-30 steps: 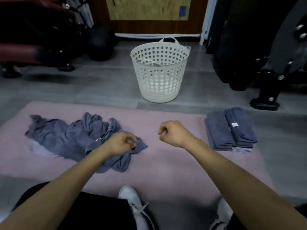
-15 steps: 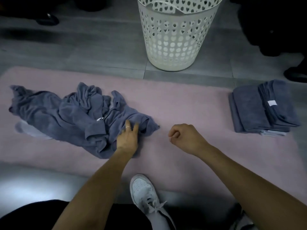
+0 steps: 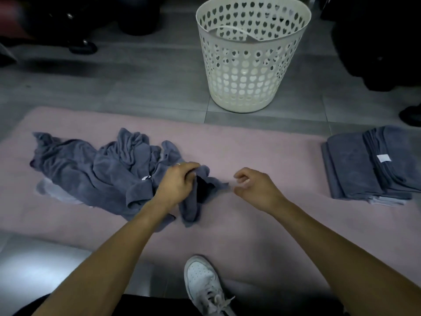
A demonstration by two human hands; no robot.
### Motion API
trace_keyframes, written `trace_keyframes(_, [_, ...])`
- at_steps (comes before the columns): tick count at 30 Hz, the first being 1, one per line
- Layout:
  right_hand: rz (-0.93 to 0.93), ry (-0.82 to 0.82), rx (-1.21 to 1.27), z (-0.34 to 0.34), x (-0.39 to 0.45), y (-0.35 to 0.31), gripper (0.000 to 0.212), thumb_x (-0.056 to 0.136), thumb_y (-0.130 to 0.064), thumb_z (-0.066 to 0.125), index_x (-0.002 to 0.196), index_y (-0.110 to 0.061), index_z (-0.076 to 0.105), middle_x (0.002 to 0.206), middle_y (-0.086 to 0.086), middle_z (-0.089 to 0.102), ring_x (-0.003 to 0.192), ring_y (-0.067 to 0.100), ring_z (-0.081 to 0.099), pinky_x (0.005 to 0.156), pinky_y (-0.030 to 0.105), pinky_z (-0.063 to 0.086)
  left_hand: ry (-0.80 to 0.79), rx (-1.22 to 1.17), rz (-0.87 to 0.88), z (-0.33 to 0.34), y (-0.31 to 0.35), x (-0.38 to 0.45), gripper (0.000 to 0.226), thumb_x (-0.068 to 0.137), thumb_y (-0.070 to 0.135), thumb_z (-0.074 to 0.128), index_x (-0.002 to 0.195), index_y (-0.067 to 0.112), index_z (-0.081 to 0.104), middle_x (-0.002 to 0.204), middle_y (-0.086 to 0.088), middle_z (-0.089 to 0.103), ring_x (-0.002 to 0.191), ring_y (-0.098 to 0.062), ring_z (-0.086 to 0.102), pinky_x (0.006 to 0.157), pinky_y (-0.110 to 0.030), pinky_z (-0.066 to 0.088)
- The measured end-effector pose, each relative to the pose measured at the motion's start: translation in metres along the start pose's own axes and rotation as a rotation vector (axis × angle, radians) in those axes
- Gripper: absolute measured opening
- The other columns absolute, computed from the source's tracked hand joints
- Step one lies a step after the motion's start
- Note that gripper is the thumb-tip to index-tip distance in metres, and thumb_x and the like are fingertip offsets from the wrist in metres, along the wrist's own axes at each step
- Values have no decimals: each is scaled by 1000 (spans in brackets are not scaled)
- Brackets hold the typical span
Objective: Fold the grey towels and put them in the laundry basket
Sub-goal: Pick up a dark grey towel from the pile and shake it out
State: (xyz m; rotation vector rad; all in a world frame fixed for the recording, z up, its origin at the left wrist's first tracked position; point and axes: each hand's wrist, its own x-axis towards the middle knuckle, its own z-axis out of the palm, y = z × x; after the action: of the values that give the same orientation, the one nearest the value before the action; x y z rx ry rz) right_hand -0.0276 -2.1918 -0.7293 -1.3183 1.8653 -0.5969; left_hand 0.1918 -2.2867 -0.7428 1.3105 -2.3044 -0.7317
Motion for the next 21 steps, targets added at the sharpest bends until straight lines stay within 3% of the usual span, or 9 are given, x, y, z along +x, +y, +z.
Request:
trace_keyframes(2, [-74,-83,-7,-2,-3,-11,62,81,-27,75,136,-26,47,124,-10,44,108,7,48,86,21,43,-27,-67,119,-20,20,-14,29,92,11,51,115,6,68,94,-7,67,83,-25,63,77,-32,51])
trace_keyframes(3, [-125,-122,-49,-1,-5,-14,67,79,-27,77,139,-23,46,127,-9,43,112,7,45,90,23,42,-34,-120,141,-29,29,-23,29,92,12,51,114,6,68,93,-1,66,80,-18,63,75,-32,53])
trace_keyframes(5, [-243,-144,-99,4,-7,-19,44,79,-16,74,121,-9,62,119,4,58,108,17,54,88,29,47,-42,-246,144,-43,42,-39,24,94,8,54,112,10,69,96,3,67,80,-9,65,75,-28,54])
trace_keyframes(7, [-260,-124,-53,12,-13,-22,10,84,-6,65,92,-2,69,96,10,67,90,25,61,78,36,50,-19,-339,145,-51,54,-52,23,94,5,56,106,20,68,93,13,68,83,-2,64,76,-18,51])
trace_keyframes(10, [-249,-47,13,11,-22,-19,27,89,-1,53,70,-19,59,75,-1,62,76,19,56,63,25,45,-1,-329,39,-47,59,-64,23,93,3,59,106,19,68,88,15,69,80,-2,64,76,-20,49])
trace_keyframes(14, [-210,24,22,-31,-38,-11,23,89,-1,49,80,-17,63,83,2,67,82,23,61,73,34,48,-65,-78,-106,-30,49,-72,17,88,12,66,101,23,65,75,8,66,67,-9,61,67,-29,49])
trace_keyframes(17, [-232,-13,29,-73,-58,-17,26,92,-6,51,82,-26,66,88,-1,70,86,19,64,76,33,51,-185,10,-56,-15,69,-68,43,83,21,71,124,24,58,109,1,64,92,-17,61,86,-33,49])
trace_keyframes(19, [-244,-46,40,-97,-72,-28,23,94,-8,52,87,-21,69,90,-1,71,85,13,64,76,24,51,-281,25,-20,-1,93,-61,79,76,40,76,144,30,36,132,1,49,104,-19,56,94,-34,47])
trace_keyframes(21, [-239,-66,-15,-120,-83,-39,19,93,-9,52,90,-14,71,91,-2,71,83,9,63,73,17,48,-313,139,-32,15,115,-48,104,69,59,71,151,36,12,146,0,36,115,-24,54,94,-40,48])
